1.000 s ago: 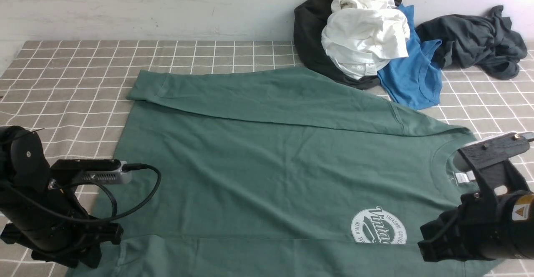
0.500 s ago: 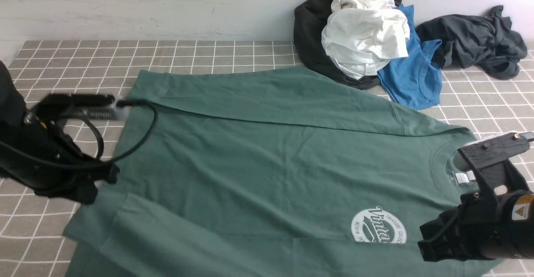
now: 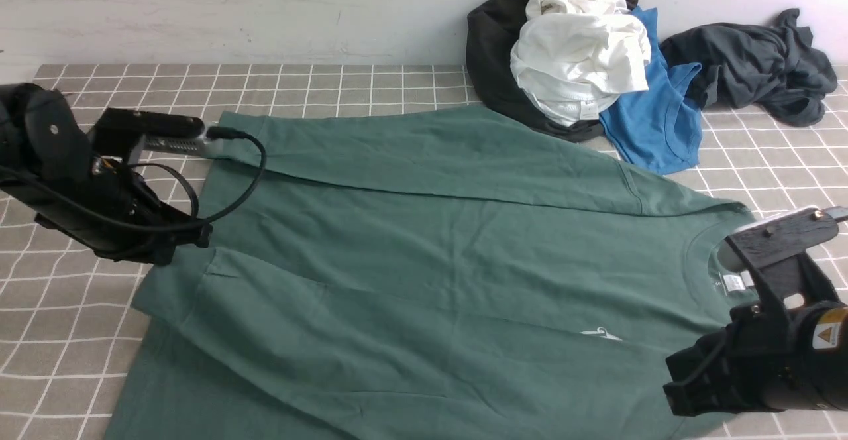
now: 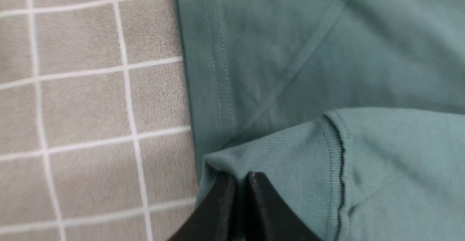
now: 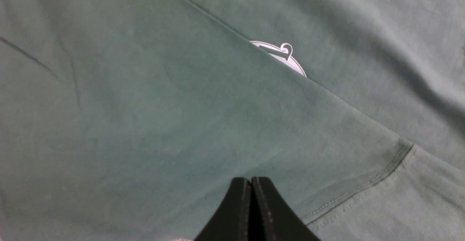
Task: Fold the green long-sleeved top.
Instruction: Use the left arm to drag and place the cuff at the centered position on the left edge of the fabric, then use the left arm to clamp the cuff farthest from it
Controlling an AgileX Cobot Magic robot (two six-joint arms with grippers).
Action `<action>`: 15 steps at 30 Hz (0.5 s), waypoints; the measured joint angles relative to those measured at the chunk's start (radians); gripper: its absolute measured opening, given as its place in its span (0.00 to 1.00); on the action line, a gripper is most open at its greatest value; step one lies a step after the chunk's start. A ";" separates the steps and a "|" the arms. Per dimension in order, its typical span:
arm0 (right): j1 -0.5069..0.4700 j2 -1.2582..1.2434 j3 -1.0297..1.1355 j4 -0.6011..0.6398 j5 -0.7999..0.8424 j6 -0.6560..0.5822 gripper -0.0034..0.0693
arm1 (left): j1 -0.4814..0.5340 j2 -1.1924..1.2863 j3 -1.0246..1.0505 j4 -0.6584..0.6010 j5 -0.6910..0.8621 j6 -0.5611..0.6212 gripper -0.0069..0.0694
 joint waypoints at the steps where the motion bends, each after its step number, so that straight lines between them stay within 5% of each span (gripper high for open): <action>1: 0.000 0.000 0.000 0.000 0.000 0.000 0.03 | 0.000 0.012 -0.010 0.001 0.003 0.000 0.16; 8: 0.000 0.000 0.000 0.001 -0.018 -0.002 0.03 | 0.000 0.202 -0.334 0.002 0.063 -0.023 0.57; 15: 0.000 0.000 0.000 0.001 -0.027 -0.002 0.03 | 0.000 0.486 -0.748 0.002 0.136 -0.181 0.74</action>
